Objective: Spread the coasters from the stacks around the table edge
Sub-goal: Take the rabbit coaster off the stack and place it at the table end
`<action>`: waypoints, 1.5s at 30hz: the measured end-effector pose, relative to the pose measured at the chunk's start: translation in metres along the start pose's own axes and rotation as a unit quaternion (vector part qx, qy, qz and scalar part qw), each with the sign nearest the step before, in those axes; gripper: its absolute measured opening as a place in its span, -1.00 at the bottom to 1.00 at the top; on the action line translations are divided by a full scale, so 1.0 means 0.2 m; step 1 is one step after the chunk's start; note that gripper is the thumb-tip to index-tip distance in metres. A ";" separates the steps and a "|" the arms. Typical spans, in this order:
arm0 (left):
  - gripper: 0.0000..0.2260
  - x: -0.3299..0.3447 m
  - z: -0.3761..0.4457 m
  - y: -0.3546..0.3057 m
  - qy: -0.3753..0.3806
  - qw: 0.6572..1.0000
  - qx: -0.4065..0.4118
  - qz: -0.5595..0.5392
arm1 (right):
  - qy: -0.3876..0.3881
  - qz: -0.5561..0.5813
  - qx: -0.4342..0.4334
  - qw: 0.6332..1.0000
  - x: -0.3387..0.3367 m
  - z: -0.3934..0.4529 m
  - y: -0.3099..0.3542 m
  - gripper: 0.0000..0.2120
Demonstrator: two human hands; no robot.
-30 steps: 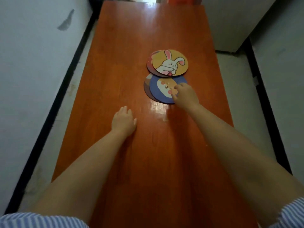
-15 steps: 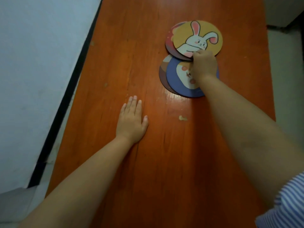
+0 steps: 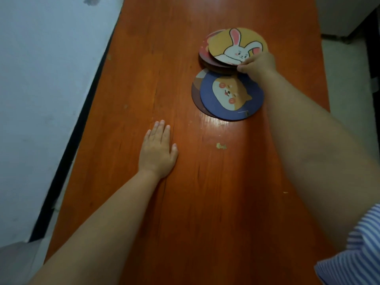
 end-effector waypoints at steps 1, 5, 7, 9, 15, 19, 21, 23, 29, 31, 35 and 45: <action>-0.50 0.00 0.00 0.00 -0.002 1.000 0.000 -0.002 | 0.007 0.070 0.041 0.997 0.01 0.01 -0.04 -0.80; -0.50 0.00 0.01 0.00 -0.005 1.000 0.001 -0.010 | 0.002 0.156 0.109 0.982 0.03 0.01 -0.11 -0.88; -0.50 0.00 0.01 0.01 -0.008 1.000 0.002 -0.012 | -0.045 0.024 0.023 0.998 0.00 -0.04 0.00 -0.82; -0.50 0.00 0.01 0.01 -0.013 1.000 0.000 -0.008 | -0.110 -0.064 -0.084 0.988 -0.01 -0.18 0.13 -0.78; -0.57 -0.07 -0.04 -0.01 -0.033 0.999 -0.002 0.003 | -0.088 -0.078 -0.294 0.949 0.22 -0.99 0.13 -0.93; -0.63 -0.08 -0.19 -0.02 -0.028 0.996 -0.029 -0.081 | -0.028 -0.087 -0.295 0.951 0.37 -1.42 0.00 -0.90; -0.63 -0.06 -0.30 -0.04 0.000 0.990 -0.045 -0.131 | -0.012 -0.085 -0.287 0.954 0.41 -1.61 -0.03 -0.89; -0.66 -0.04 -0.43 -0.05 0.036 0.980 -0.088 -0.175 | 0.002 -0.090 -0.274 0.957 0.45 -1.80 -0.06 -0.89; -0.74 0.05 -0.92 0.13 0.151 0.895 -0.280 -0.313 | 0.107 -0.123 -0.258 0.952 0.60 -2.32 -0.08 -0.86; -0.78 0.06 -1.09 0.18 0.184 0.888 -0.286 -0.310 | 0.138 -0.132 -0.247 0.950 0.64 -2.46 -0.11 -0.85; -0.84 0.08 -1.29 0.20 0.184 0.894 -0.244 -0.326 | 0.130 -0.154 -0.230 0.952 0.67 -2.66 -0.16 -0.86; -0.80 0.12 -1.47 0.20 0.153 0.908 -0.243 -0.304 | -0.014 0.007 0.227 0.974 0.57 -2.53 -0.44 -0.56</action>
Point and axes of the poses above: each hand's wrist, its own z-axis towards the middle knuckle, its own x-axis out of the palm, y = z × x, the point moved 9 cm from there along z, towards the middle knuckle, and after that the axes turned 8 degrees about -z, right-handed, at the moved point
